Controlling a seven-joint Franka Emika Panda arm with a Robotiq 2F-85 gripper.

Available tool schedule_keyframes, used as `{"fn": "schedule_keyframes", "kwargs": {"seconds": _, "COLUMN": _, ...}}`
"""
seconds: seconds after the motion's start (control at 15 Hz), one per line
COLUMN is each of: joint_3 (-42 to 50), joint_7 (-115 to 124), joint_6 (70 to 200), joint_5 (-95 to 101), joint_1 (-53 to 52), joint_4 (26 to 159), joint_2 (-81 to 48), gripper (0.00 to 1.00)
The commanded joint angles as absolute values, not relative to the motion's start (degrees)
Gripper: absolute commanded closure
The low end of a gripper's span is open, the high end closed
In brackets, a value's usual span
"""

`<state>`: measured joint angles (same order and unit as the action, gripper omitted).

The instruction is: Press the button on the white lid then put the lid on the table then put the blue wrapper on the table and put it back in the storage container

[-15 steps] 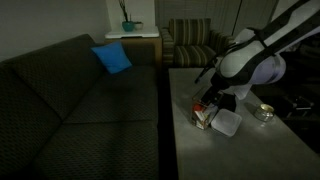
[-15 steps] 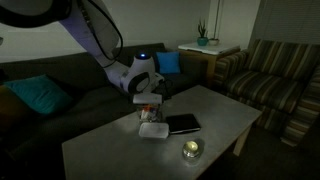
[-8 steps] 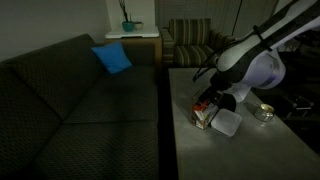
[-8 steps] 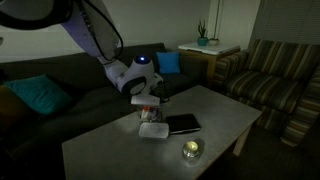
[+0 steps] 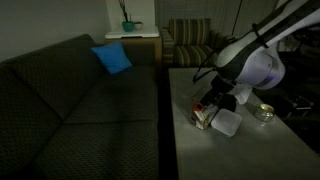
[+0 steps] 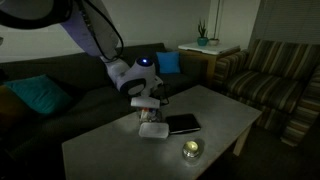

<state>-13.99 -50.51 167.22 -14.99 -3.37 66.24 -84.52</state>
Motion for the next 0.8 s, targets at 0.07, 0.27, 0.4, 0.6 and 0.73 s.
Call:
{"fn": "schedule_keyframes", "kwargs": {"seconds": 0.07, "joint_3": -10.2, "joint_7": -51.6, "joint_6": 164.3, "joint_5": -18.7, "joint_1": -6.1, "joint_4": 65.2, "joint_2": -84.3, "gripper": 0.27}}
{"fn": "schedule_keyframes", "kwargs": {"seconds": 0.27, "joint_3": -9.1, "joint_7": -51.7, "joint_6": 164.0, "joint_5": -19.5, "joint_1": -6.7, "joint_4": 65.1, "joint_2": -84.0, "gripper": 0.48}}
{"fn": "schedule_keyframes", "kwargs": {"seconds": 0.4, "joint_3": -8.5, "joint_7": -51.6, "joint_6": 164.1, "joint_5": -19.4, "joint_1": -7.0, "joint_4": 65.2, "joint_2": -84.2, "gripper": 0.62}}
{"fn": "schedule_keyframes", "kwargs": {"seconds": 0.6, "joint_3": -7.8, "joint_7": -51.4, "joint_6": 163.9, "joint_5": -19.2, "joint_1": -7.4, "joint_4": 65.1, "joint_2": -84.3, "gripper": 0.84}}
{"fn": "schedule_keyframes", "kwargs": {"seconds": 0.73, "joint_3": -7.6, "joint_7": -51.3, "joint_6": 164.0, "joint_5": -19.2, "joint_1": -7.5, "joint_4": 65.1, "joint_2": -84.3, "gripper": 0.98}}
